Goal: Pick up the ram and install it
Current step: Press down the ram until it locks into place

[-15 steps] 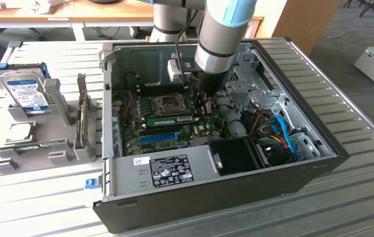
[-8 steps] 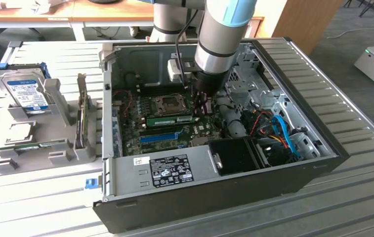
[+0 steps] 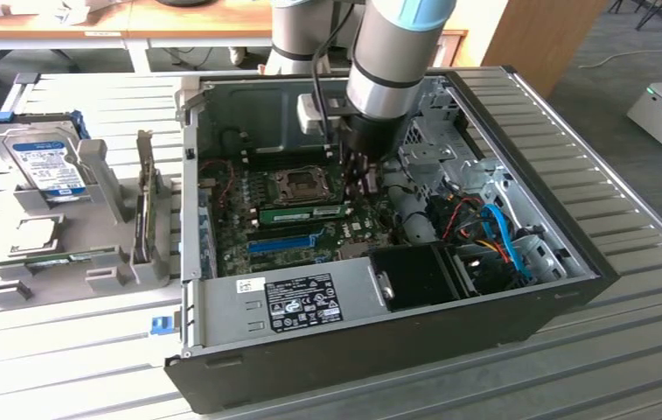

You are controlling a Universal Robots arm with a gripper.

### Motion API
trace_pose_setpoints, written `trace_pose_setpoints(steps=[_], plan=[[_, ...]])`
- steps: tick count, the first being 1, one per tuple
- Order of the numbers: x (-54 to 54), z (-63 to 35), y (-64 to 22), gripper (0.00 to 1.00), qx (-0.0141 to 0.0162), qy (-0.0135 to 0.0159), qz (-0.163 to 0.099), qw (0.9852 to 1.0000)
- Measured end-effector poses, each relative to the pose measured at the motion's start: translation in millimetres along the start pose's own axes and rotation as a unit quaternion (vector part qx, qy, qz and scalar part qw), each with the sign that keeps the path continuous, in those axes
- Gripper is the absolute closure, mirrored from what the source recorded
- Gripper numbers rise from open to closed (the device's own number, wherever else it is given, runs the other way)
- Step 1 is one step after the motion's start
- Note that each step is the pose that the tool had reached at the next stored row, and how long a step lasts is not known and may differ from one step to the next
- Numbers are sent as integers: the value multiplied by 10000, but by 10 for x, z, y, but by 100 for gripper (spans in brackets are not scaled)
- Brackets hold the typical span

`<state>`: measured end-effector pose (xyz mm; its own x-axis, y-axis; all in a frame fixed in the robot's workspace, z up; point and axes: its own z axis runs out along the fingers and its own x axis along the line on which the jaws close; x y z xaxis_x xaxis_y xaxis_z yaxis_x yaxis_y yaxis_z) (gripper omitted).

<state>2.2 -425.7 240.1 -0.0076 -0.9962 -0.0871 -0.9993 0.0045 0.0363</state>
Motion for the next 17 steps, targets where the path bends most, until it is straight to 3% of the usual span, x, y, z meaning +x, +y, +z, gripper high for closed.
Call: trace_pose_setpoints(steps=[6,17], plan=[[-7,-86,3,89,-5,0,0,10000],[-8,-86,3,89,-5,0,1,10000]])
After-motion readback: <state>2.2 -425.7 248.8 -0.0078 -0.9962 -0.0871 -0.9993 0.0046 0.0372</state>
